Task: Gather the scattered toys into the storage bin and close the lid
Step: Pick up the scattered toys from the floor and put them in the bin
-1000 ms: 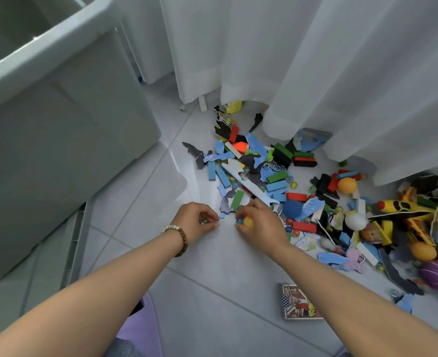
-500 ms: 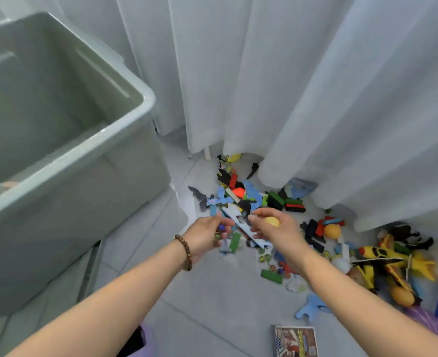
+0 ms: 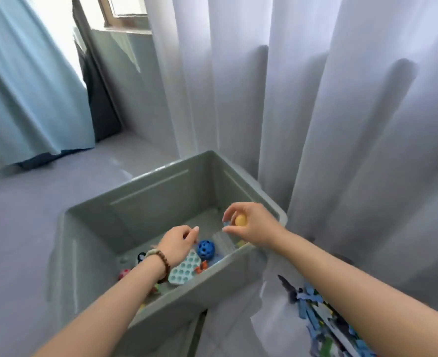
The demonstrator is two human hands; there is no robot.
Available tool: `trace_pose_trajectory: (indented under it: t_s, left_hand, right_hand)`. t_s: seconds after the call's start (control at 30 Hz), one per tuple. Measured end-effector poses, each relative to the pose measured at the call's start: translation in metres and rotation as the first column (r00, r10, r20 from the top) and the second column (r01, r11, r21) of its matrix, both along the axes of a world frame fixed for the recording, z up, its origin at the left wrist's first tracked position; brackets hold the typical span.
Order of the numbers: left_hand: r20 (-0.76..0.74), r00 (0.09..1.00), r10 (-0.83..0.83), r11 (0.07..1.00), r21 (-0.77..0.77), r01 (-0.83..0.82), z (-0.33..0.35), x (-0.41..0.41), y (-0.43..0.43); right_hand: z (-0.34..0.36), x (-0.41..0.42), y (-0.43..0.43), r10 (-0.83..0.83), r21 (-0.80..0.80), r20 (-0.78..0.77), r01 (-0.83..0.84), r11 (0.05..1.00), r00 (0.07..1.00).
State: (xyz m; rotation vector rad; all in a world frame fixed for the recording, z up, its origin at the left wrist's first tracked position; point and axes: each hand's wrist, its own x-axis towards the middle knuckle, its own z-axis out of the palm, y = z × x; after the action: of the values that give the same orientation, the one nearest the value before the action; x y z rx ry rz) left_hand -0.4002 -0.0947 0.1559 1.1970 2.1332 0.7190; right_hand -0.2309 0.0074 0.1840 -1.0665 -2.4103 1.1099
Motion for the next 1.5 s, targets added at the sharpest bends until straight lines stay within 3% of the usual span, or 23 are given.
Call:
trace_pose_trajectory:
  t_s: [0.1,0.2,0.3,0.43,0.53,0.77,0.9,0.97,1.03,1.13,1.27,1.5]
  left_hand:
    - [0.095,0.989,0.118,0.986,-0.126,-0.105,-0.038,-0.031,-0.013]
    - [0.024,0.990,0.140,0.989,-0.042,-0.139,-0.048,-0.042,-0.011]
    - [-0.014,0.992,0.127,0.991,0.051,-0.126,-0.045,-0.046,0.000]
    - [-0.123,0.992,-0.017,0.994,0.109,0.031,-0.028,-0.033,0.012]
    - [-0.230,0.967,-0.110,0.975,0.162,0.150,-0.002,-0.002,0.026]
    - [-0.395,0.834,-0.386,0.823,0.260,0.505,0.041,0.139,0.059]
    - [-0.424,0.710,-0.563,0.748,0.105,0.656,0.001,0.212,0.074]
    - [-0.354,0.689,-0.633,0.755,-0.083,0.651,-0.039,0.231,0.078]
    - [-0.215,0.734,-0.644,0.762,-0.264,0.591,-0.082,0.240,0.076]
    - [-0.030,0.819,-0.573,0.765,-0.379,0.521,-0.142,0.249,0.066]
    - [0.113,0.907,-0.405,0.816,-0.403,0.414,-0.199,0.259,0.060]
    - [0.155,0.954,-0.258,0.929,-0.231,0.289,-0.246,0.269,0.090]
  right_hand:
    - [-0.035,-0.037,0.004,0.018,0.019,0.180,-0.022,1.000,0.984]
    - [-0.054,-0.046,0.015,-0.110,-0.011,0.043,0.111,0.994,0.993]
    - [-0.054,-0.036,0.028,-0.103,0.015,-0.020,0.103,0.995,0.995]
    - [-0.045,0.002,0.034,-0.037,0.195,0.041,0.028,0.980,0.998]
    - [-0.031,0.045,0.030,-0.024,0.242,0.056,0.010,0.970,0.998]
    - [-0.033,0.192,0.023,-0.254,0.187,0.133,0.228,0.956,0.958]
    - [-0.078,0.268,0.012,-0.412,0.033,0.210,0.415,0.909,0.887]
    - [-0.109,0.293,0.004,-0.440,-0.052,0.241,0.465,0.884,0.865]
    - [-0.142,0.308,-0.005,-0.452,-0.127,0.279,0.499,0.857,0.847]
    - [-0.194,0.317,-0.016,-0.495,-0.274,0.288,0.565,0.778,0.820]
    - [-0.249,0.315,-0.016,-0.580,-0.379,0.227,0.619,0.688,0.782]
    - [-0.296,0.308,0.027,-0.685,-0.226,0.228,0.722,0.654,0.692]
